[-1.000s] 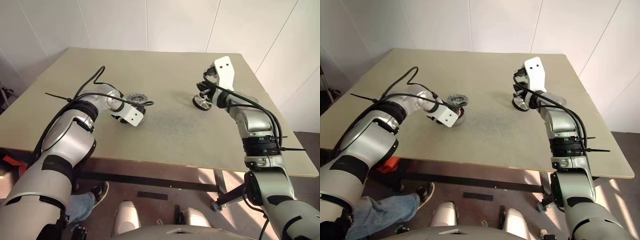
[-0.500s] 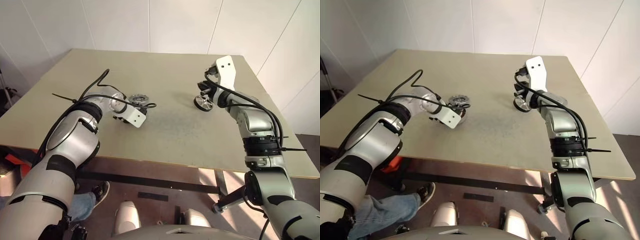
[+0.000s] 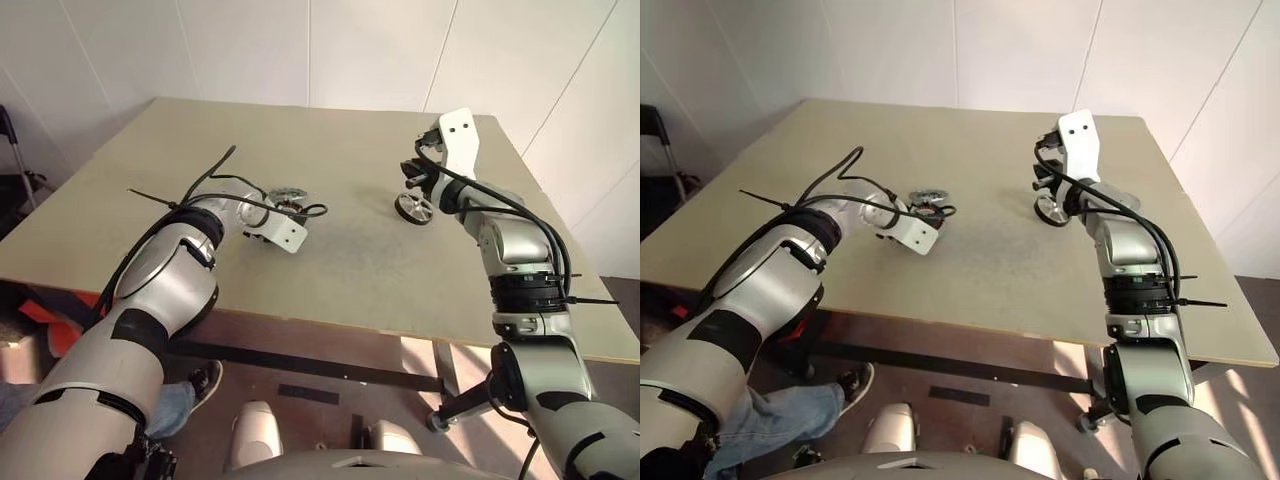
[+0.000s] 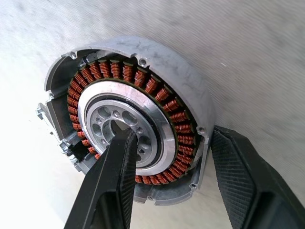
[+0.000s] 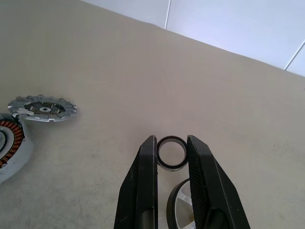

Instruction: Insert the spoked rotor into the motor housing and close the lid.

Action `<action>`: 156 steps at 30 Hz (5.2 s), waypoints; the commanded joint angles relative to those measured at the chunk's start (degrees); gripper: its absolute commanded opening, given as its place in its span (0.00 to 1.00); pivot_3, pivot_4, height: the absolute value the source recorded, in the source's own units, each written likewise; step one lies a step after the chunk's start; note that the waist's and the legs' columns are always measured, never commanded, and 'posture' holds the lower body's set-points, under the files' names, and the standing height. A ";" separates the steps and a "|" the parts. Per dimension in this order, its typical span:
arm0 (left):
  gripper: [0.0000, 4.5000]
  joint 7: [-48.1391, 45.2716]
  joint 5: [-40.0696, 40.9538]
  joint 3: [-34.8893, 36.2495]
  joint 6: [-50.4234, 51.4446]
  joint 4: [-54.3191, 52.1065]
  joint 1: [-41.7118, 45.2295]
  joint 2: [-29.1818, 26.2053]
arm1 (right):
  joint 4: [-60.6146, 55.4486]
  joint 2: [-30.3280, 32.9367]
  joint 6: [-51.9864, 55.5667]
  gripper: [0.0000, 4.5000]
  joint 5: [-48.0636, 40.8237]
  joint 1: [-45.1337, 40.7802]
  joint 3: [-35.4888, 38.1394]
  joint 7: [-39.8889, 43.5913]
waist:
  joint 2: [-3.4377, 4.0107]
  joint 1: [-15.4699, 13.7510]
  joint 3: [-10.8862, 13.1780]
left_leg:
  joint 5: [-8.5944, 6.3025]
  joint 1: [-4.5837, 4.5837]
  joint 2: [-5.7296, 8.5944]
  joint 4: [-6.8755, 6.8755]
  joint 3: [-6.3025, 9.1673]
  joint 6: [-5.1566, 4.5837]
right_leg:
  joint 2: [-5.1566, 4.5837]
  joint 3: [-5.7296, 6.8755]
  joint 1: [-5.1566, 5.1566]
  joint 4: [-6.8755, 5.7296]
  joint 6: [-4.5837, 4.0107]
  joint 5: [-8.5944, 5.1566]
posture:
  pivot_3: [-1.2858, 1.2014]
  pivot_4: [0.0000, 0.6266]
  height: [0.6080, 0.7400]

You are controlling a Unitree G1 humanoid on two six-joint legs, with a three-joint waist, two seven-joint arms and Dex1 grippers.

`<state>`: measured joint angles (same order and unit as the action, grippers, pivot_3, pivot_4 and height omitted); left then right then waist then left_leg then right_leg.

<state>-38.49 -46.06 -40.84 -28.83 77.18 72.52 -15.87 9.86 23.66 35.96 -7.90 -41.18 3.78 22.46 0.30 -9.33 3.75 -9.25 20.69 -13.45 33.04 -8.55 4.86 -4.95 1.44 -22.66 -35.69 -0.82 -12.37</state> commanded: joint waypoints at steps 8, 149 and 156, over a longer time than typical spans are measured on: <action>0.44 -0.18 5.42 5.52 0.05 -1.38 5.64 7.93 | -5.18 1.51 1.86 0.13 -0.36 0.95 1.17 -0.39 | -0.01 -0.56 0.01 | -0.15 0.74 0.02 0.03 0.01 -0.38 | 0.01 0.05 -0.67 0.05 0.08 0.04 | 0.52 0.00 1.00; 0.81 -7.35 62.54 39.55 58.34 -72.99 -50.84 -11.68 | 3.94 -13.14 -4.27 0.01 1.87 1.99 -10.45 8.98 | 0.03 3.85 0.03 | 0.00 0.19 -0.33 -0.20 -0.03 -0.11 | 0.42 -0.05 -0.52 0.00 0.00 -0.04 | 0.52 0.00 1.00; 0.81 -7.31 62.38 39.29 58.13 -72.59 -50.74 -11.69 | 6.82 -13.33 -5.22 0.01 2.69 1.86 -10.12 7.69 | 0.03 3.86 0.03 | 0.01 0.20 -0.33 -0.20 -0.03 -0.09 | 0.42 -0.05 -0.52 0.01 0.00 -0.04 | 0.52 0.00 1.00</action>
<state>-45.93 16.49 -1.91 30.40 5.25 21.02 -27.14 17.29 10.41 31.70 -4.73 -37.99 -7.38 30.77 0.33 -5.47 3.78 -9.24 20.89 -13.78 32.84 -8.58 4.78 -4.53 1.40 -23.19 -35.68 -0.82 -12.41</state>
